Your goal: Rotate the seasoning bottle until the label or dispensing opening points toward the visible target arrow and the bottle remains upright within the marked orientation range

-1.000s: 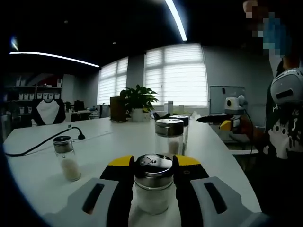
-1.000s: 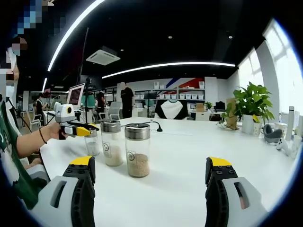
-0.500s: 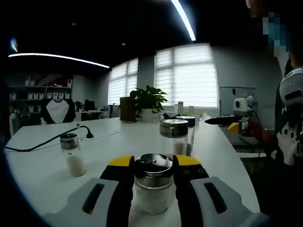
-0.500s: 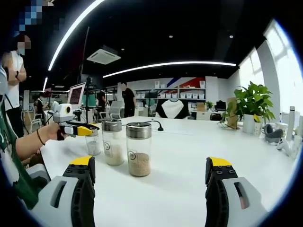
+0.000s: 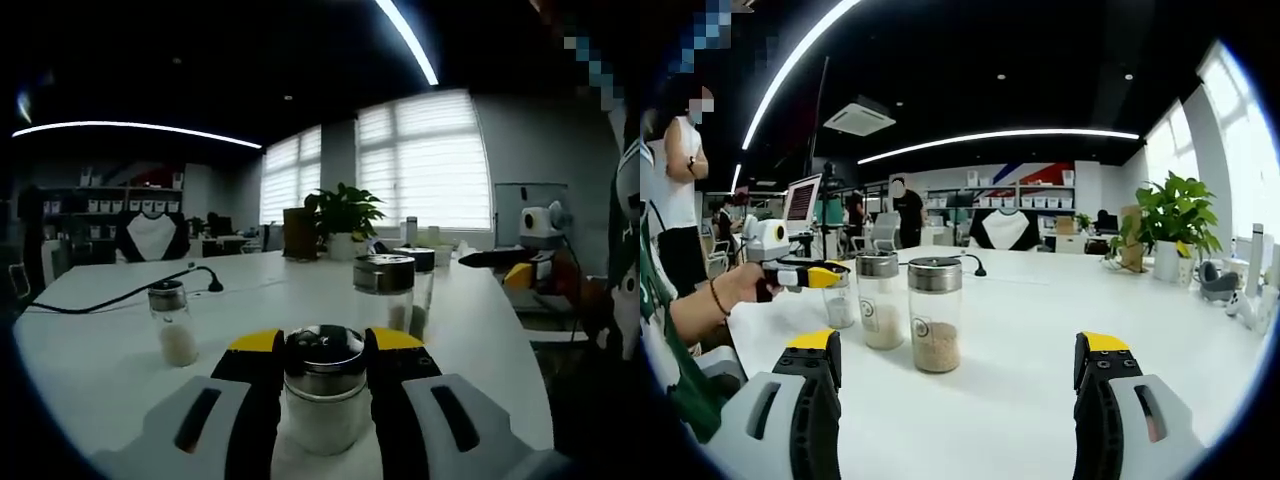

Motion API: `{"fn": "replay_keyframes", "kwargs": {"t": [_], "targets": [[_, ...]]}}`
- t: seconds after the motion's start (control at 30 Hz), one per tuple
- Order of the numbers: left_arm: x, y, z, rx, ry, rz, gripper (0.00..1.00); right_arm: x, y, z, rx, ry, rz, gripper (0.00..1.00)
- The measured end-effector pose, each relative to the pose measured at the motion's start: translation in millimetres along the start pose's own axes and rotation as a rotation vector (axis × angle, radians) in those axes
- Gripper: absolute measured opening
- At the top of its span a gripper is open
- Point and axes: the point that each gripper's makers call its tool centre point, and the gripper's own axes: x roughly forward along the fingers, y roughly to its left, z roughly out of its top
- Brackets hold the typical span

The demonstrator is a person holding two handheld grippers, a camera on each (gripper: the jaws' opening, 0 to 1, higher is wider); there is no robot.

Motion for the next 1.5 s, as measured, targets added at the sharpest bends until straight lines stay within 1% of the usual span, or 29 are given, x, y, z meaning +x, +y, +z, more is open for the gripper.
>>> {"fn": "replay_keyframes", "kwargs": {"t": [0.33, 0.37, 0.47, 0.7, 0.83, 1.03, 1.2, 1.27, 1.3, 1.33, 1.37, 1.4, 1.43, 1.47, 1.5], "targets": [[1.8, 4.5, 0.7, 0.003, -0.005, 0.089, 0.34, -0.8, -1.6, 1.1, 0.001, -0.001, -0.004, 0.99], [2.3, 4.4, 0.7, 0.018, -0.002, 0.101, 0.34, -0.8, -1.6, 1.2, 0.0, -0.001, -0.004, 0.99], [2.1, 5.8, 0.8, 0.011, -0.003, 0.12, 0.34, -0.6, -1.7, 0.9, 0.003, -0.002, -0.005, 0.99], [1.9, 8.4, 1.0, 0.004, -0.025, 0.214, 0.34, 0.3, -1.9, -0.2, 0.006, 0.002, -0.003, 0.99], [2.8, 9.9, 1.2, 0.007, -0.032, 0.251, 0.34, 0.8, -2.5, -1.4, 0.007, 0.004, -0.004, 0.99], [2.4, 11.2, 1.5, 0.003, -0.052, 0.275, 0.34, 2.0, -2.2, -1.6, 0.01, 0.006, 0.001, 0.99], [3.1, 11.2, 1.7, 0.005, -0.045, 0.283, 0.34, 1.8, -2.0, -1.8, 0.008, 0.008, 0.004, 0.99], [2.3, 11.9, 2.0, 0.019, -0.039, 0.291, 0.36, 1.6, -3.1, -2.3, 0.007, 0.008, 0.0, 0.99], [1.6, 12.6, 2.3, 0.018, -0.04, 0.293, 0.39, 1.5, -3.5, -2.5, 0.009, 0.007, -0.002, 0.99], [-0.5, 14.2, 3.1, 0.007, -0.041, 0.291, 0.42, 1.4, -3.6, -2.7, 0.01, 0.007, -0.002, 0.99], [-3.6, 16.3, 3.7, -0.009, -0.043, 0.287, 0.42, 1.5, -3.8, -2.7, 0.011, 0.007, -0.003, 0.99], [-5.3, 17.4, 4.2, -0.008, -0.044, 0.283, 0.42, 1.5, -3.9, -2.8, 0.011, 0.007, -0.004, 0.99], [-6.3, 15.5, 5.1, 0.004, -0.043, 0.248, 0.42, 1.8, -3.9, -3.0, 0.01, 0.006, -0.003, 0.99], [-7.4, 14.5, 5.5, 0.011, -0.04, 0.227, 0.42, 2.1, -3.7, -3.4, 0.011, 0.006, -0.002, 0.99], [-10.4, 16.7, 8.0, 0.011, -0.048, 0.222, 0.42, 2.4, -3.6, -4.0, 0.011, 0.008, -0.001, 0.99]]}}
